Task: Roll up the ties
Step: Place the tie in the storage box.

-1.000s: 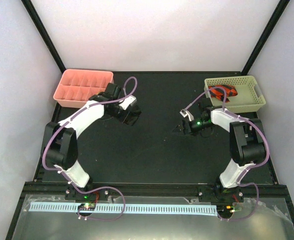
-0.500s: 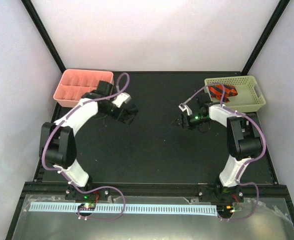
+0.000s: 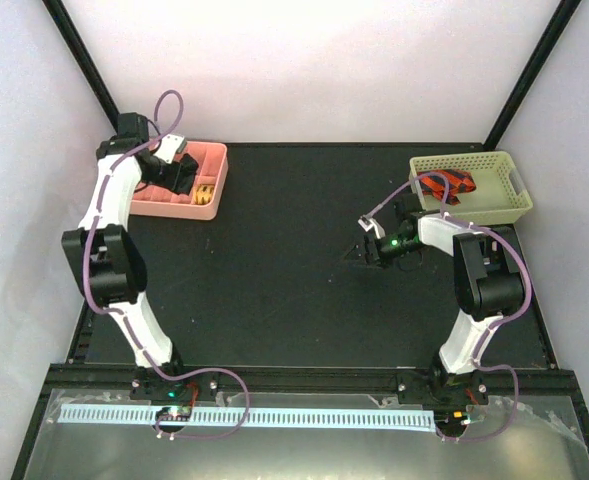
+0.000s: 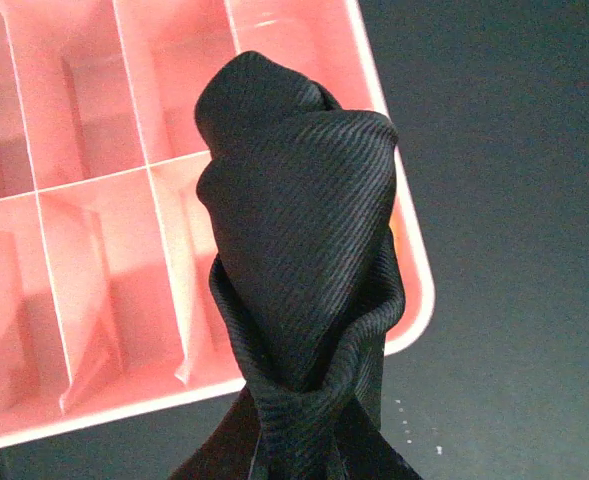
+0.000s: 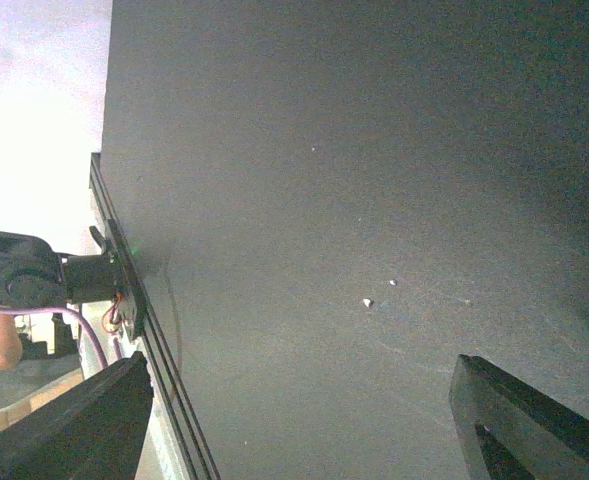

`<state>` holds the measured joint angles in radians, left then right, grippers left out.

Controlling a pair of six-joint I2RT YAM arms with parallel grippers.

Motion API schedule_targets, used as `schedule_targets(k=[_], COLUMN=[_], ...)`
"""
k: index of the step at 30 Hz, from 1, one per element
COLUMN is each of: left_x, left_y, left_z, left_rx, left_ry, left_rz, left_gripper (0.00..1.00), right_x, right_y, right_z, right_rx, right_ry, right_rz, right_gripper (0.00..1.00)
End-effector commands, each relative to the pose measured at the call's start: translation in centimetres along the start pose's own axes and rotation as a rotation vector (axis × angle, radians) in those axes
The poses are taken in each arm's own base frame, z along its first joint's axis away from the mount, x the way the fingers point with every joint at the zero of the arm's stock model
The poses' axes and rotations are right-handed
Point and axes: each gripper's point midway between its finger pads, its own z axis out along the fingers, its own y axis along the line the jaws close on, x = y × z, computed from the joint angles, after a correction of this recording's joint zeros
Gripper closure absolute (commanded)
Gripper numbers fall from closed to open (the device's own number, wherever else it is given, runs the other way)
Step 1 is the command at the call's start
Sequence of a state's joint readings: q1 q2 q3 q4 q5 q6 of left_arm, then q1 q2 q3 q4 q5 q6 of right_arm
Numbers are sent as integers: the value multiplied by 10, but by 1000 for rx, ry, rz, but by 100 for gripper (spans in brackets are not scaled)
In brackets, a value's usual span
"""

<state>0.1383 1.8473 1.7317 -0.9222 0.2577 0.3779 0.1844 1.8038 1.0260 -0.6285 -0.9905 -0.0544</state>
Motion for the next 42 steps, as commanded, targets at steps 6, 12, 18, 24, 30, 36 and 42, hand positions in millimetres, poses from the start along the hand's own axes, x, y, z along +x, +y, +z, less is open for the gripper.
schedule_targets(k=[6, 12, 18, 24, 30, 36, 42], left_x=[10, 22, 29, 26, 21, 14, 13], left_y=[36, 48, 57, 59, 54, 46, 44], left_z=[34, 55, 73, 84, 94, 107, 120], left_rx=[-70, -94, -115, -116, -100, -90, -89], left_ry=[153, 234, 284, 288, 278, 272, 276], left_rz=[-53, -48, -52, -53, -50, -33, -30], left_gripper=[98, 98, 98, 98, 99, 96, 93], right_x=[6, 10, 8, 8, 9, 10, 11], right_y=[-1, -4, -5, -5, -6, -7, -7], right_z=[3, 4, 6, 5, 7, 6, 7], right_rx=[-23, -24, -32, -25, -29, -29, -27], right_ry=[19, 34, 42, 46, 51, 54, 60], right_rz=[-11, -6, 8, 4, 14, 17, 18], right_gripper=[15, 15, 15, 15, 15, 15, 15])
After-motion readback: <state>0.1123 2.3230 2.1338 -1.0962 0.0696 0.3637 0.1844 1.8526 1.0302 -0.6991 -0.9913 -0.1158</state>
